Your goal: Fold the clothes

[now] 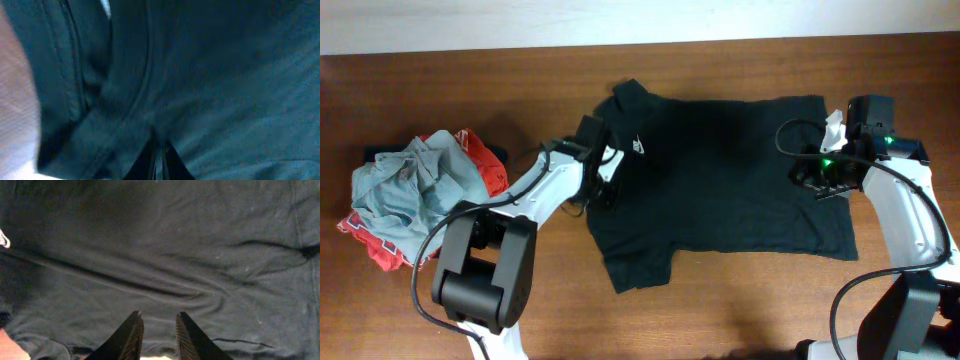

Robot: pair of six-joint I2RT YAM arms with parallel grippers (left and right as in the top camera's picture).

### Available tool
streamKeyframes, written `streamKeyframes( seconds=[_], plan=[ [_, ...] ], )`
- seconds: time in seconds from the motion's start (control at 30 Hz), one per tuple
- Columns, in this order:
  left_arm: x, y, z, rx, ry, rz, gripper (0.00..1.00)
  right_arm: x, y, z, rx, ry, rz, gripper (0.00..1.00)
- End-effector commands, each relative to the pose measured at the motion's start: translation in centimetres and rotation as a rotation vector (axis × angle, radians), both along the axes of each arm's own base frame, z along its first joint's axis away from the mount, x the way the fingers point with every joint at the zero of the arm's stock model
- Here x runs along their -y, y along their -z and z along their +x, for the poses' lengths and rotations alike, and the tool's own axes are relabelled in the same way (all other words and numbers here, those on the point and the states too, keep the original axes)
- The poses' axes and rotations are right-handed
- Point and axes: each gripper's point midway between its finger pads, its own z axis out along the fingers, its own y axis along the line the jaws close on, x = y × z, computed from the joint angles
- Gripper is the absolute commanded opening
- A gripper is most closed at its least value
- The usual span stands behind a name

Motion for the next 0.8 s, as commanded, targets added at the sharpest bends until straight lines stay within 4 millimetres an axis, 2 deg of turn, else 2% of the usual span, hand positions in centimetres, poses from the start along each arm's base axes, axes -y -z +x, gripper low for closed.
streamKeyframes(
  seconds=[0.0,0.13,0.23,0.4,0.53,0.77],
  plan=[
    [-0.4,2.0,-2.2,-0.078,-0.048,0.0,0.05,-0.1,0.0,0.2,0.004,-0.004,0.007,0.27],
    [-1.3,3.4,-4.3,-0.143,-0.112,0.024,0.02,-0.1,0.0,0.2,0.004,-0.004,0.007,0.27],
    [-2.6,4.2,-5.8,-0.198,-0.22,0.08,0.01,-0.1,0.0,0.2,0.003,-0.004,0.007,0.27],
    [-4.4,4.0,-7.6,-0.276,-0.293,0.132,0.01,-0.1,0.0,0.1,0.0,-0.004,0.007,0.27],
    [-5.3,3.3,-8.3,-0.298,-0.299,0.161,0.01,0.3,0.1,0.3,0.003,0.004,-0.017,0.27],
    [-5.8,2.5,-8.2,-0.275,-0.286,0.183,0.01,0.9,0.5,0.8,0.011,0.013,-0.046,0.27]
  ],
)
